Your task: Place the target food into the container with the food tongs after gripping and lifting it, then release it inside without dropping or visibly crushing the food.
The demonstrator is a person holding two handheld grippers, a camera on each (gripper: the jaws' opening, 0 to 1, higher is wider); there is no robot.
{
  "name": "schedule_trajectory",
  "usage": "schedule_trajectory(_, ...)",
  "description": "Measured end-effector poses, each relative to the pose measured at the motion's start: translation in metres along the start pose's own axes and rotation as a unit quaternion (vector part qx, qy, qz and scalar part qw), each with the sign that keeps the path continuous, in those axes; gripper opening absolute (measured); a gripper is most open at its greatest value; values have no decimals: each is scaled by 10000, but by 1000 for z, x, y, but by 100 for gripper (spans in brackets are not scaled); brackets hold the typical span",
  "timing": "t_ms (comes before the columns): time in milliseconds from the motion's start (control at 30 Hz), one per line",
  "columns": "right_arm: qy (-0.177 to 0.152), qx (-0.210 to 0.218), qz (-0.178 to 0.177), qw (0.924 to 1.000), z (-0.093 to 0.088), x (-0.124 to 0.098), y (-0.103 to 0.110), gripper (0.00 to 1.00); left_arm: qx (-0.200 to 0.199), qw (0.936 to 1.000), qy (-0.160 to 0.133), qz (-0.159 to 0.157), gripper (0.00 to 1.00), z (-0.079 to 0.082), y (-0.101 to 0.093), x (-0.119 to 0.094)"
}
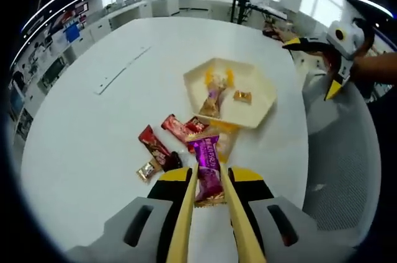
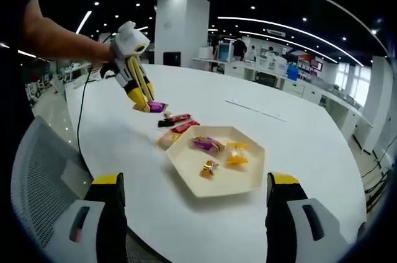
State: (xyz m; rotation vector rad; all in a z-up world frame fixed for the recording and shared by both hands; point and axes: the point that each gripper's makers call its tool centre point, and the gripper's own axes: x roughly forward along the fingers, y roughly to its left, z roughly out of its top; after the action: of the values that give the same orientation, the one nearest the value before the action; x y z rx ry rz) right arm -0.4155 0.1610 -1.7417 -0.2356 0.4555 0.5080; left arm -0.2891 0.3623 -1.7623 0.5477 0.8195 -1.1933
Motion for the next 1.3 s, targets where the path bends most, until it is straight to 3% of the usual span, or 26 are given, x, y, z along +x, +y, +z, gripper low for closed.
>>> schedule_trajectory(633,-60,8,-10,10000,2,-1,0,93,233,9997,-50,-24,18,21,-7,-1)
schedule_trajectory(1300,-190,21,-33,9998,7,-4,-2,92,542,9982,-180,-185,19,70,-27,17)
